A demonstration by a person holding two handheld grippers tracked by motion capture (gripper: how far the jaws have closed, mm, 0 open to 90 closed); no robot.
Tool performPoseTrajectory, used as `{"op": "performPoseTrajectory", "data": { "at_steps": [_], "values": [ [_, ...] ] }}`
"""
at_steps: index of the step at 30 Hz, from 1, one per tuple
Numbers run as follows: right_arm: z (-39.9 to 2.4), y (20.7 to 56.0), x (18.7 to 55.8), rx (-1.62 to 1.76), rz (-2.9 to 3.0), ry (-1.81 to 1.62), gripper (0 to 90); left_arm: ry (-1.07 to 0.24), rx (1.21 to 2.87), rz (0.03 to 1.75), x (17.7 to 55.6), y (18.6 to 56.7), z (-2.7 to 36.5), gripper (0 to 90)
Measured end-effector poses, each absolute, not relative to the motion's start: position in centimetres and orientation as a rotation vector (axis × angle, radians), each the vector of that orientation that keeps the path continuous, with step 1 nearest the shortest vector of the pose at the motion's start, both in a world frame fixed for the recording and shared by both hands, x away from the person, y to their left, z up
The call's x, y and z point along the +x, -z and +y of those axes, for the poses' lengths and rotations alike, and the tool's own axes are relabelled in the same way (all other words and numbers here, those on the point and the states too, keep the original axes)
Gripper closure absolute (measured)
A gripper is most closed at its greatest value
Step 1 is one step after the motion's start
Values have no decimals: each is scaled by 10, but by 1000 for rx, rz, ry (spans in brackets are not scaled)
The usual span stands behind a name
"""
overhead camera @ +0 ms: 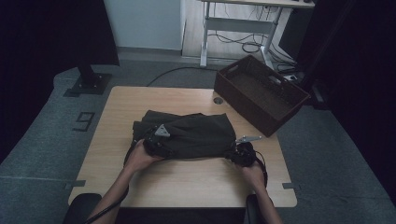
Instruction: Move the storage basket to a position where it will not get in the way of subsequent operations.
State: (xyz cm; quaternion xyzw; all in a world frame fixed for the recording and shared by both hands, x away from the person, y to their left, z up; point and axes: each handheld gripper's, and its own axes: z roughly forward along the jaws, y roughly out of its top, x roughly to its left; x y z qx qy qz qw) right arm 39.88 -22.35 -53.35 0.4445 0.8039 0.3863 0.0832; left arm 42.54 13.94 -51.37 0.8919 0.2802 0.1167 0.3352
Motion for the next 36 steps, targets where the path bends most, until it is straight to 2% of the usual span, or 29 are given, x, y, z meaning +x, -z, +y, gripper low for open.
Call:
{"op": "performPoseTrajectory", "data": {
  "at_steps": [3,7,13,15,19,24,30,33,36],
  "values": [
    [-220,537,402,1335,2402,-1107,823,-322,2371,730,426,521,136,334],
    [-219,541,403,1342,2392,-1111,835,-344,2413,728,425,527,132,450],
    [-221,543,403,1354,2384,-1131,859,-341,2424,744,425,522,132,745],
    [-222,543,403,1361,2379,-1134,868,-317,2401,759,426,517,133,812],
    [-223,543,404,1373,2377,-1130,890,-271,2285,790,431,496,142,833],
    [-223,542,405,1371,2377,-1109,895,-345,2178,806,436,465,152,833],
    [-225,541,404,1379,2381,-1091,891,-412,2119,846,449,444,161,833],
    [-223,538,404,1393,2384,-1085,838,-425,2128,850,454,442,161,833],
    [-215,536,403,1384,2381,-1144,827,-424,2128,852,457,441,158,832]
  ]
}}
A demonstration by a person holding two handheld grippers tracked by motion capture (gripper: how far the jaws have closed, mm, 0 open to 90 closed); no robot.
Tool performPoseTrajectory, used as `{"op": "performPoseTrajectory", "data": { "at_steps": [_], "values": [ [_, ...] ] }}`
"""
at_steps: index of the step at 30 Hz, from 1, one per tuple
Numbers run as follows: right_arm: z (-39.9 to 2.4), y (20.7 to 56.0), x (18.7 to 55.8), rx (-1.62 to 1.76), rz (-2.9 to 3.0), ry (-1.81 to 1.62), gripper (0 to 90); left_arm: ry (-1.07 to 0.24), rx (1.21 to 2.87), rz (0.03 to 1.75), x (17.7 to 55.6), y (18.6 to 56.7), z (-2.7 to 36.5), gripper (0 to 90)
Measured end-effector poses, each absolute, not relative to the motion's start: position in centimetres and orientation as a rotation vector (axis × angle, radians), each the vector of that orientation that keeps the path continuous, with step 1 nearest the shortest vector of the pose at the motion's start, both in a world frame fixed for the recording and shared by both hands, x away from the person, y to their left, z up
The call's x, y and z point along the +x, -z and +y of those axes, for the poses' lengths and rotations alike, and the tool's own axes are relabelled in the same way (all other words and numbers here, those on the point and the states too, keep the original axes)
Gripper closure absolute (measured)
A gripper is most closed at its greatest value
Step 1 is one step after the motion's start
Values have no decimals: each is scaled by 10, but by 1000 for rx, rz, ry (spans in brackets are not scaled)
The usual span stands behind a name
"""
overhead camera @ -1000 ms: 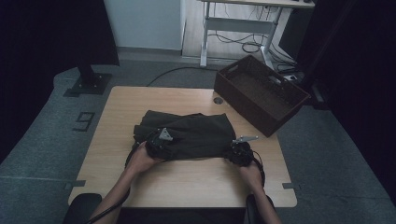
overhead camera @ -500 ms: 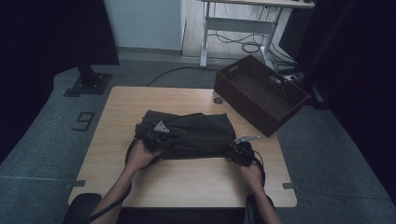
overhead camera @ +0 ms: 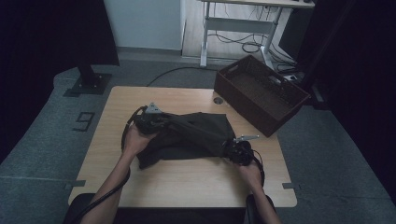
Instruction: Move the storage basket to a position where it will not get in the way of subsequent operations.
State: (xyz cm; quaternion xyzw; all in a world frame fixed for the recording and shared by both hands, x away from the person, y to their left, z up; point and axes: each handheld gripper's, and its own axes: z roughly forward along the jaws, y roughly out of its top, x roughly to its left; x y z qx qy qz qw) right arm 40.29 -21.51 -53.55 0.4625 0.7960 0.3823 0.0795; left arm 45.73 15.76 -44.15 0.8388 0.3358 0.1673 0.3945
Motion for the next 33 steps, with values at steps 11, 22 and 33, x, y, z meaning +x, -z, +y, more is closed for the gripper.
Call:
{"op": "performPoseTrajectory", "data": {
  "at_steps": [11,22,33],
  "values": [
    [-213,541,409,1385,2356,-1063,899,-489,2087,883,463,427,164,833],
    [-225,538,402,1386,2339,-982,900,-562,2027,935,466,410,182,838],
    [-268,535,405,1449,2330,-925,900,-584,1988,939,460,399,198,839]
  ]
}}
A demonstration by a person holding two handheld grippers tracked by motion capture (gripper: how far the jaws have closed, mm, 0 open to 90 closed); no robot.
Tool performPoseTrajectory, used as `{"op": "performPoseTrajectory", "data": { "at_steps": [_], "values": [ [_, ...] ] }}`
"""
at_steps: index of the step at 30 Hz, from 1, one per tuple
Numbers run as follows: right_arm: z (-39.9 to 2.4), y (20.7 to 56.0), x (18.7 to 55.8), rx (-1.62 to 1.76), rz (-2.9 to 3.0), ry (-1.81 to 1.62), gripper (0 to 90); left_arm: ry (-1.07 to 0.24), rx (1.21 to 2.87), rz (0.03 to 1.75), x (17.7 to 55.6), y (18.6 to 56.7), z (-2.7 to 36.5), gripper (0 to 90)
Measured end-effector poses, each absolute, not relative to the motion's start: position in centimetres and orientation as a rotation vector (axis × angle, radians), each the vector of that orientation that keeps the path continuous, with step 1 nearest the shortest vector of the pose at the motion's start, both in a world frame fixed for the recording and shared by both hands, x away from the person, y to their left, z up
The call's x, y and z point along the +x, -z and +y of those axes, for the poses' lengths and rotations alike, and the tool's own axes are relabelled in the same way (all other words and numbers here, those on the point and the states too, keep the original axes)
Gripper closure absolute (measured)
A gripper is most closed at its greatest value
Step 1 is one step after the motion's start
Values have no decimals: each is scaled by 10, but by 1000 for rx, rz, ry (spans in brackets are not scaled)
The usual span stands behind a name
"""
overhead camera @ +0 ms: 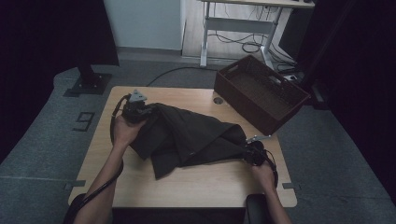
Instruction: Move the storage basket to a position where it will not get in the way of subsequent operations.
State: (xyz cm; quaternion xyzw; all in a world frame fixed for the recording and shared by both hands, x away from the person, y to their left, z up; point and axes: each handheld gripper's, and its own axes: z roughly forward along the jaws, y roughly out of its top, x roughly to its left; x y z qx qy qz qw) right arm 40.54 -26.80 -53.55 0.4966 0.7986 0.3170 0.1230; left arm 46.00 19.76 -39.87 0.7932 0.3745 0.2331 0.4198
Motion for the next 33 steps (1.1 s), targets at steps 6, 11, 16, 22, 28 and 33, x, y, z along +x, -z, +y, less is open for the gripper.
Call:
{"op": "performPoseTrajectory", "data": {
  "at_steps": [6,11,16,22,28,33],
  "values": [
    [-284,537,417,1513,2290,-964,900,-560,2032,1005,474,420,199,838],
    [-287,539,418,1533,2277,-1002,899,-530,2101,1065,485,453,202,838],
    [-290,541,416,1568,2259,-1074,814,-498,2174,1082,488,482,202,837],
    [-283,536,407,1512,2260,-1075,636,-467,2256,1077,483,512,198,838],
    [-289,524,396,1491,2220,-1101,594,-467,2281,1052,464,517,201,837],
    [-292,520,389,1479,2211,-1118,572,-442,2280,1034,435,517,206,834]
  ]
}}
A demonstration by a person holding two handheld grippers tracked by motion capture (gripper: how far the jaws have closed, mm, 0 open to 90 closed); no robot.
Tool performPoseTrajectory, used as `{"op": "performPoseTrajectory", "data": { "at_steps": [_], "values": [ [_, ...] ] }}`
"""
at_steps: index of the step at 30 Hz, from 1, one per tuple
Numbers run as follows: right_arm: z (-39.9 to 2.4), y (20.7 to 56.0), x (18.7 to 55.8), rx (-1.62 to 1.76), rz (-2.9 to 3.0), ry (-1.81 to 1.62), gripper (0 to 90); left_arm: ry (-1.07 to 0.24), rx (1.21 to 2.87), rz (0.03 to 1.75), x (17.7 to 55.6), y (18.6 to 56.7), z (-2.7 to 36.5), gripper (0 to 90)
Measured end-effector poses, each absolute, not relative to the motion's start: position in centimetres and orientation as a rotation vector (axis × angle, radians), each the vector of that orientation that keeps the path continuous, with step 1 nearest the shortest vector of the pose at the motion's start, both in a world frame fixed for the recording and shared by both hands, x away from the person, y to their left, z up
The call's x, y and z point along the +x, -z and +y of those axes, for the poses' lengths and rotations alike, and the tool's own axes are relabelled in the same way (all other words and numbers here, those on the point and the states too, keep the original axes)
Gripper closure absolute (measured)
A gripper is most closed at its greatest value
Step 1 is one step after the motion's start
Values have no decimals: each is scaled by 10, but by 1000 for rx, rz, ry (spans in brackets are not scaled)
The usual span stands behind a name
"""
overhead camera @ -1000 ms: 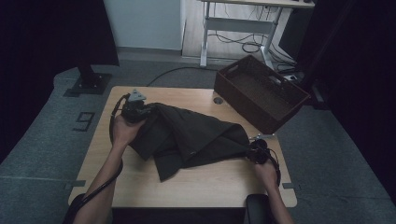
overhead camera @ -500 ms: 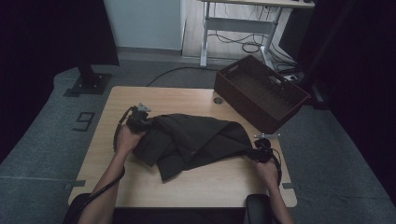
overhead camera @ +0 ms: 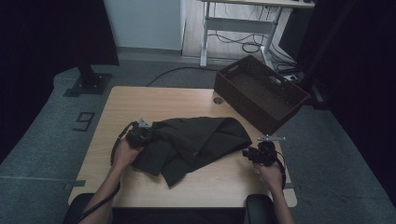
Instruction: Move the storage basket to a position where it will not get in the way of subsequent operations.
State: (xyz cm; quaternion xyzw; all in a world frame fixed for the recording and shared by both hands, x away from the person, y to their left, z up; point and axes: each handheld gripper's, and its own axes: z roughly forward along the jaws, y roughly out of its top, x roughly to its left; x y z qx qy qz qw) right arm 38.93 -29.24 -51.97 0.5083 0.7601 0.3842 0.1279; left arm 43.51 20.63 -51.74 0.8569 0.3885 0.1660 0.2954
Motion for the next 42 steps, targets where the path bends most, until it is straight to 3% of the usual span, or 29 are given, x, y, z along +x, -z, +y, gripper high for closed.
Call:
{"op": "performPoseTrajectory", "data": {
  "at_steps": [7,8,11,14,18,24,28,35,42],
  "values": [
    [-293,525,387,1492,2220,-1112,555,-318,2298,985,382,514,210,804],
    [-292,526,387,1493,2224,-1111,553,-321,2292,978,379,509,211,766],
    [-289,527,388,1487,2233,-1112,541,-417,2243,924,380,486,212,538],
    [-284,527,389,1470,2247,-1117,524,-392,2189,840,387,460,201,428],
    [-281,527,389,1459,2263,-1118,507,-359,2220,704,395,443,168,395],
    [-281,529,386,1459,2278,-1118,499,-333,2338,581,404,461,123,355],
    [-282,532,385,1471,2283,-1114,498,-351,2383,582,408,473,116,407],
    [-274,534,385,1456,2308,-1119,501,-379,2407,574,407,474,113,777],
    [-261,529,384,1399,2343,-1129,502,-413,2217,640,416,433,128,802]
  ]
}}
